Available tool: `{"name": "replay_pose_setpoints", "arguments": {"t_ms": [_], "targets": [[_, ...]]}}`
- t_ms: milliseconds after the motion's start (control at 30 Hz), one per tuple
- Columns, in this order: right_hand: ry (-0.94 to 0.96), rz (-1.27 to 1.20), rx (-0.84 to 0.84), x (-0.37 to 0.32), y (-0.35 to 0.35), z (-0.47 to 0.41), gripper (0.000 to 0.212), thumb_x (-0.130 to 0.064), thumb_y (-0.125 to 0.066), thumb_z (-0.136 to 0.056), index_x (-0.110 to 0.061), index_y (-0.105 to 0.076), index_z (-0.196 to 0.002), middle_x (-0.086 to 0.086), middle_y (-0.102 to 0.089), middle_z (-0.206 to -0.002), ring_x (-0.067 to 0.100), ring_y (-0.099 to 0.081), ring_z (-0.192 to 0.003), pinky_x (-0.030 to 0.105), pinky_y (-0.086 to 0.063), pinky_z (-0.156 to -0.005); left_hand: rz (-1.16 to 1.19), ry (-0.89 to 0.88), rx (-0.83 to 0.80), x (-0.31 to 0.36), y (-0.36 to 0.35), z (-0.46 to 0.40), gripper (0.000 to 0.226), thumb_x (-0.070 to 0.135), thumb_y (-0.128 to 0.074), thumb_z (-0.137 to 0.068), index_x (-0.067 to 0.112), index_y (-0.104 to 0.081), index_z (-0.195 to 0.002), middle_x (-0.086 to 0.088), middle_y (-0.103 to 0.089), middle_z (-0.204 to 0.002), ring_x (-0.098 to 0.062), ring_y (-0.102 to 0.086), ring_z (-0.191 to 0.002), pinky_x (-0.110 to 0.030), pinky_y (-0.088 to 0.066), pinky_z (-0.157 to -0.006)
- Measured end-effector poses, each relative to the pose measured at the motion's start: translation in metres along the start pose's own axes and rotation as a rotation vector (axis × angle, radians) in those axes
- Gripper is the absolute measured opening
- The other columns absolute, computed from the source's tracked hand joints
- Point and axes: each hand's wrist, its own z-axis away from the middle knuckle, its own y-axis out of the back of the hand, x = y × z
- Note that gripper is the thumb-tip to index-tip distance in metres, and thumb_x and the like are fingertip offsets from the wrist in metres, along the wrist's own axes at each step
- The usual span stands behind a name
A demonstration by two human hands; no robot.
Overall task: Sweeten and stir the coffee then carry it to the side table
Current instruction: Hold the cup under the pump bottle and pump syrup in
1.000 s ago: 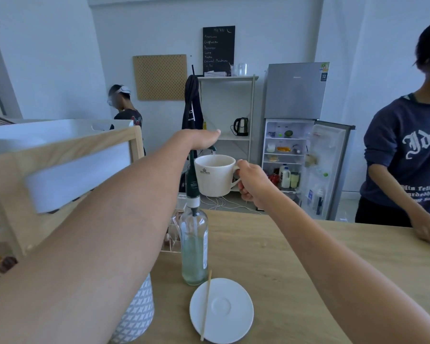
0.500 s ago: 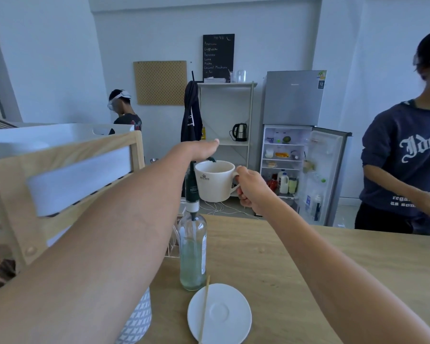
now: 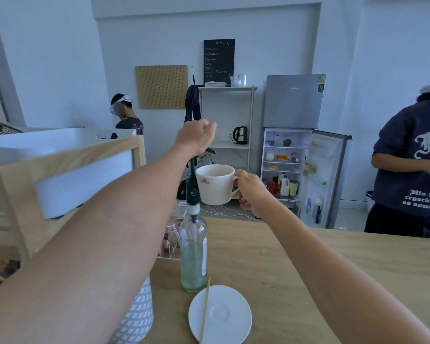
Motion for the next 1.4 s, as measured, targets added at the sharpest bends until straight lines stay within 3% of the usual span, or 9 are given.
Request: {"name": "replay_pose_setpoints", "arguments": {"t_ms": [133, 200, 267, 333, 533, 700, 800, 1133, 1400], "targets": [[-0.015, -0.012, 0.010, -0.001, 0.000, 0.006, 0.036, -0.030, -0.029, -0.097, -0.011, -0.050, -0.076, 0.003, -0.036, -0.059, 0.015, -0.029, -0.049, 0.025, -0.025, -0.044, 0.023, 0.099, 0.025, -0.009, 0.017, 0.013, 0.049, 0.052, -0.018, -0.092, 0.019, -0.038, -0.061, -0.022, -0.054, -0.087, -0.044, -0.054, -0.097, -0.048, -0.043, -0.086], [-0.015, -0.016, 0.025, -0.002, 0.000, 0.009, 0.036, -0.030, -0.029, -0.097, -0.012, -0.050, -0.074, 0.004, -0.036, -0.059, 0.015, -0.030, -0.050, 0.025, -0.025, -0.045, 0.074, 0.229, 0.000, -0.012, 0.023, 0.021, 0.057, 0.051, -0.017, -0.096, 0.008, -0.055, -0.094, -0.025, -0.049, -0.120, -0.042, -0.048, -0.113, -0.051, -0.039, -0.099], [-0.011, -0.020, 0.034, -0.004, 0.000, 0.015, 0.035, -0.030, -0.028, -0.097, -0.013, -0.050, -0.075, 0.004, -0.037, -0.061, 0.015, -0.031, -0.052, 0.025, -0.026, -0.046, 0.160, 0.363, -0.001, -0.011, 0.028, 0.032, 0.060, 0.048, -0.017, -0.098, 0.006, -0.044, -0.132, -0.023, -0.037, -0.141, -0.039, -0.042, -0.125, -0.050, -0.034, -0.108], [-0.012, -0.041, 0.033, -0.005, 0.000, 0.021, 0.034, -0.028, -0.028, -0.097, -0.011, -0.050, -0.078, 0.004, -0.038, -0.061, 0.014, -0.030, -0.051, 0.025, -0.025, -0.046, 0.305, 0.515, -0.009, -0.008, 0.031, 0.046, 0.058, 0.039, -0.022, -0.099, 0.004, -0.031, -0.145, -0.018, -0.036, -0.144, -0.035, -0.045, -0.124, -0.047, -0.039, -0.107], [-0.037, -0.055, 0.044, -0.011, -0.002, 0.040, 0.032, -0.029, -0.030, -0.097, -0.013, -0.050, -0.079, 0.004, -0.040, -0.063, 0.013, -0.032, -0.051, 0.024, -0.028, -0.046, 0.646, 0.859, -0.194, -0.003, 0.043, 0.085, 0.052, 0.039, -0.029, -0.097, 0.002, -0.046, -0.128, -0.019, -0.054, -0.116, -0.034, -0.057, -0.107, -0.048, -0.051, -0.092], [-0.027, -0.065, 0.040, -0.009, -0.002, 0.053, 0.032, -0.026, -0.029, -0.097, -0.011, -0.049, -0.076, 0.005, -0.038, -0.061, 0.014, -0.030, -0.051, 0.025, -0.026, -0.047, 0.821, 0.923, -0.385, -0.004, 0.037, 0.096, 0.069, 0.050, -0.024, -0.095, -0.004, -0.045, -0.131, -0.028, -0.054, -0.122, -0.047, -0.055, -0.112, -0.055, -0.054, -0.077], [-0.030, -0.053, 0.051, -0.006, -0.001, 0.059, 0.033, -0.026, -0.029, -0.096, -0.013, -0.049, -0.074, 0.005, -0.038, -0.061, 0.014, -0.029, -0.051, 0.026, -0.026, -0.048, 0.886, 0.921, -0.406, -0.001, 0.031, 0.106, 0.072, 0.051, -0.020, -0.096, -0.008, -0.046, -0.128, -0.029, -0.059, -0.109, -0.044, -0.060, -0.095, -0.053, -0.054, -0.066], [-0.118, -0.068, 0.022, 0.041, -0.001, 0.073, 0.033, -0.025, -0.030, -0.096, -0.013, -0.043, -0.068, 0.005, -0.034, -0.057, 0.014, -0.024, -0.047, 0.021, -0.019, -0.046, 0.925, 0.967, -0.428, -0.019, -0.005, 0.144, 0.064, 0.048, -0.020, -0.098, -0.005, -0.050, -0.120, -0.025, -0.057, -0.112, -0.040, -0.057, -0.110, -0.052, -0.052, -0.089], [-0.291, -0.033, -0.036, 0.106, -0.009, 0.087, 0.029, -0.022, -0.027, -0.095, -0.014, -0.041, -0.071, 0.005, -0.036, -0.060, 0.014, -0.029, -0.050, 0.021, -0.024, -0.046, 0.856, 1.005, -0.493, -0.050, -0.055, 0.189, 0.054, 0.045, -0.029, -0.096, 0.001, -0.056, -0.111, -0.021, -0.059, -0.111, -0.034, -0.059, -0.095, -0.044, -0.053, -0.074]]}}
